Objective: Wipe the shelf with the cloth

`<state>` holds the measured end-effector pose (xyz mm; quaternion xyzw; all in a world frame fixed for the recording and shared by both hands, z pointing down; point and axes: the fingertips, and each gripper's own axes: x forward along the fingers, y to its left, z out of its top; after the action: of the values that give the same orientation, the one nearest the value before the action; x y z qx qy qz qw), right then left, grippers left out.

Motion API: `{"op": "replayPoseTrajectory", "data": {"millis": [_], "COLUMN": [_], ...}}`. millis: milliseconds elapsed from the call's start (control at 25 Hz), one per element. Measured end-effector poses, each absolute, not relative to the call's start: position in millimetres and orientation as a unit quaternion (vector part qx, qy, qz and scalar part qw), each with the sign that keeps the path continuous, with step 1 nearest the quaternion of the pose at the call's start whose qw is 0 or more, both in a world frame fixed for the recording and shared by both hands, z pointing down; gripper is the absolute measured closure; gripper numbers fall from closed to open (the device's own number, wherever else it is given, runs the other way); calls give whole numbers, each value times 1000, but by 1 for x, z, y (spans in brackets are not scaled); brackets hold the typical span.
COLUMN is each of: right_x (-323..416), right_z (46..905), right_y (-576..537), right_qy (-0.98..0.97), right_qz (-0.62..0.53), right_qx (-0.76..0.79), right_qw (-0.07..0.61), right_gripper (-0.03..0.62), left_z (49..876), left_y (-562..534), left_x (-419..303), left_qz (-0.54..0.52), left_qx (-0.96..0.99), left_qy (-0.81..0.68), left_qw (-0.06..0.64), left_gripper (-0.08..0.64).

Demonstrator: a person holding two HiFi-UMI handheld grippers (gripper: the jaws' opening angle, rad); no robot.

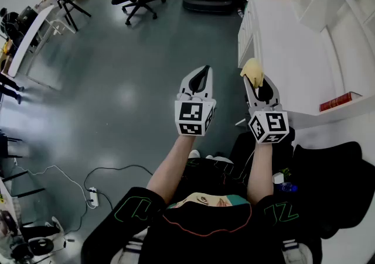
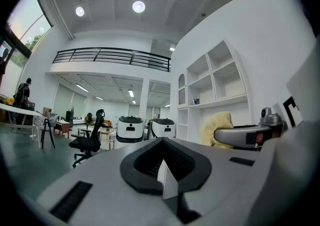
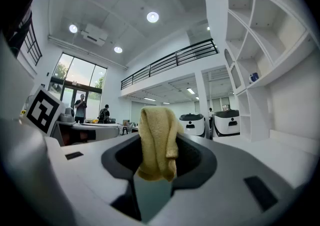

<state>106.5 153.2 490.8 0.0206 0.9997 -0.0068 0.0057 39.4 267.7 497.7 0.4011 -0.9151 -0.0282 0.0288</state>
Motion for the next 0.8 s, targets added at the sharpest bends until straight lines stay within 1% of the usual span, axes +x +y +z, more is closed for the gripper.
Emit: {"op": "replayPoseTrajectory", "data": {"millis": [520,800], "right_x": [68,49], "right_z": [494,493], "right_y": [160,150], "right_qy": [1000,999], "right_qz": [-14,-24], "right_qx": [-5,-26], "right_qw": [-9,-17], "right_gripper": [426,426], "left_z": [504,510], "left_y": [296,314], "left_x": [-3,-34], "left_qz": [-49,-99], "left_qx": [400,385], "left_qy": [-915,-916], "left_qw": [34,52], "left_gripper": [563,563]}}
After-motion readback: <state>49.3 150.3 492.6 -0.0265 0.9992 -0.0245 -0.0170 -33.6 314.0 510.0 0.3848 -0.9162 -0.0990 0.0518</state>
